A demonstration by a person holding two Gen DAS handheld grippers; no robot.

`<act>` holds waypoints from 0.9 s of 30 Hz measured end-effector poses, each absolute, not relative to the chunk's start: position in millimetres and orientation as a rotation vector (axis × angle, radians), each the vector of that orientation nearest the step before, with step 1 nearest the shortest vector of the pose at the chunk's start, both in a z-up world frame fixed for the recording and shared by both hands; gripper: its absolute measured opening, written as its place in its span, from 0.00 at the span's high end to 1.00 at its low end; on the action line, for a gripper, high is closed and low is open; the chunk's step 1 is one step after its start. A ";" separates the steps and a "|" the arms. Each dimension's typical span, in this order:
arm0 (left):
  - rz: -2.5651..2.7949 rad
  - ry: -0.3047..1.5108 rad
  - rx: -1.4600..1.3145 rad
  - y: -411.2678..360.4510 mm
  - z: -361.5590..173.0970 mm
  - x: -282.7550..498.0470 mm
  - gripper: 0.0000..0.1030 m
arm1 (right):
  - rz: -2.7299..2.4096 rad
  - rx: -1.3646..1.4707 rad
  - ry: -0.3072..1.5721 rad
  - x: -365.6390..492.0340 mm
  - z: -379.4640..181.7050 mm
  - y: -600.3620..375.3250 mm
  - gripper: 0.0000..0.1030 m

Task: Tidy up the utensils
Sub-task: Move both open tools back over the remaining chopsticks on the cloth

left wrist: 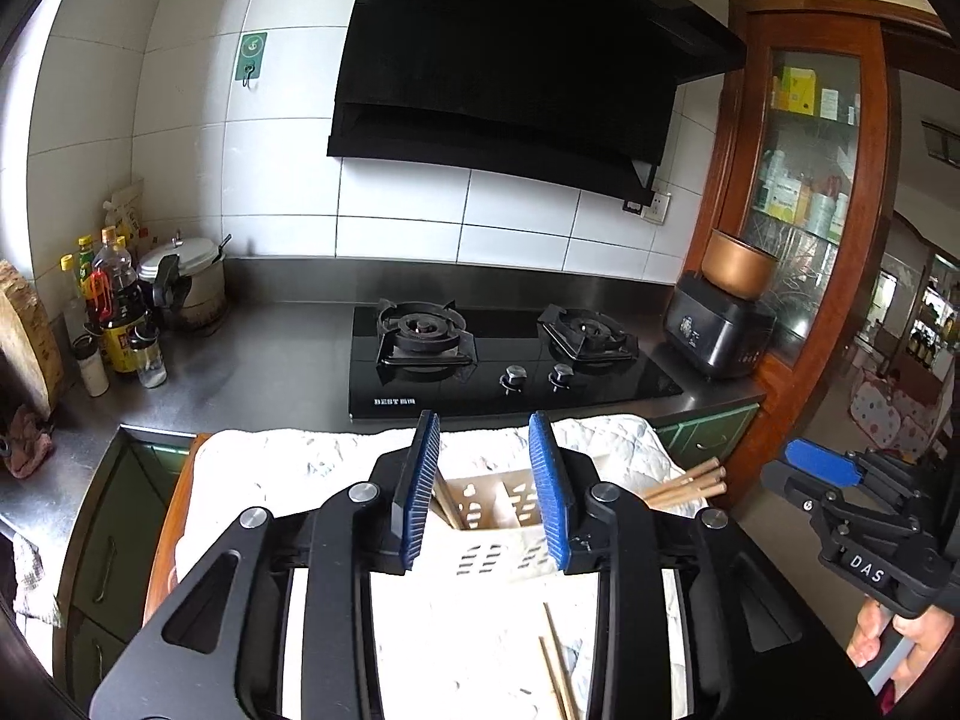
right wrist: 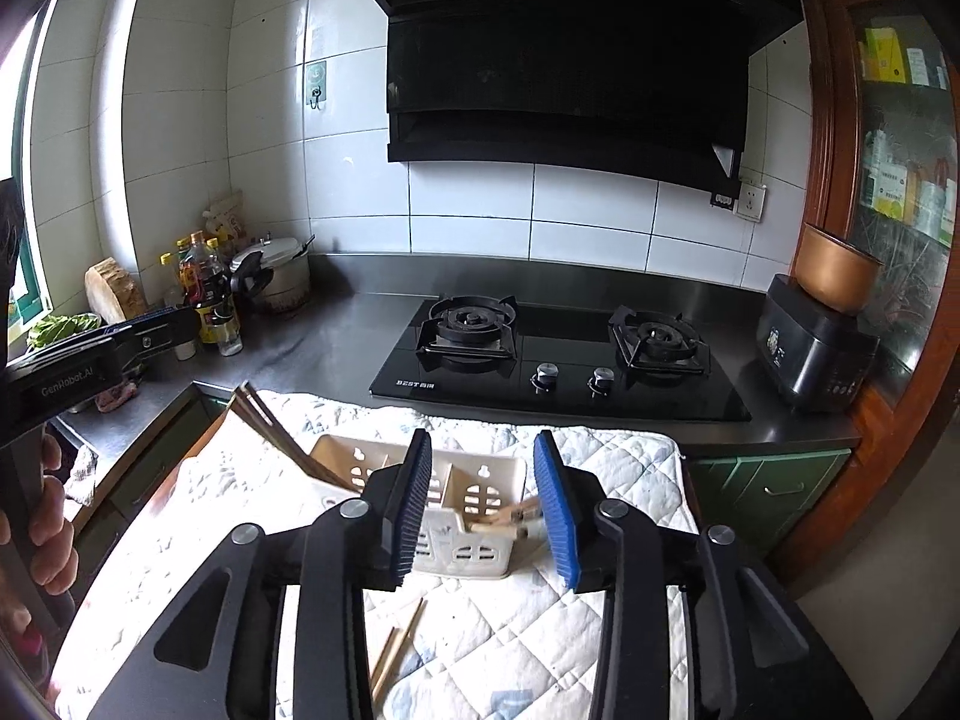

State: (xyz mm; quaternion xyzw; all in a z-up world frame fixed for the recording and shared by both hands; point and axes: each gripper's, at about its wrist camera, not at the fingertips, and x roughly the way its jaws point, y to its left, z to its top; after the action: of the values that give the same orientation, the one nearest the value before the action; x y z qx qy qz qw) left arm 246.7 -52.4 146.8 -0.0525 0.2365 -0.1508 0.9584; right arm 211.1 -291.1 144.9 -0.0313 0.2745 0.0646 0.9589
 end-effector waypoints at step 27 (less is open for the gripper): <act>-0.034 0.666 -0.152 46.8 -25.8 88.4 0.31 | 0.210 0.098 0.874 92.2 -74.3 -232.4 0.78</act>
State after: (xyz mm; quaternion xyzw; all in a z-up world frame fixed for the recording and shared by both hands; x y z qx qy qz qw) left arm 88.4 46.8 -25.8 -0.0743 0.3267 -0.0167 0.9421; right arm 92.2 -232.4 -74.3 0.0475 0.4221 0.1016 0.8996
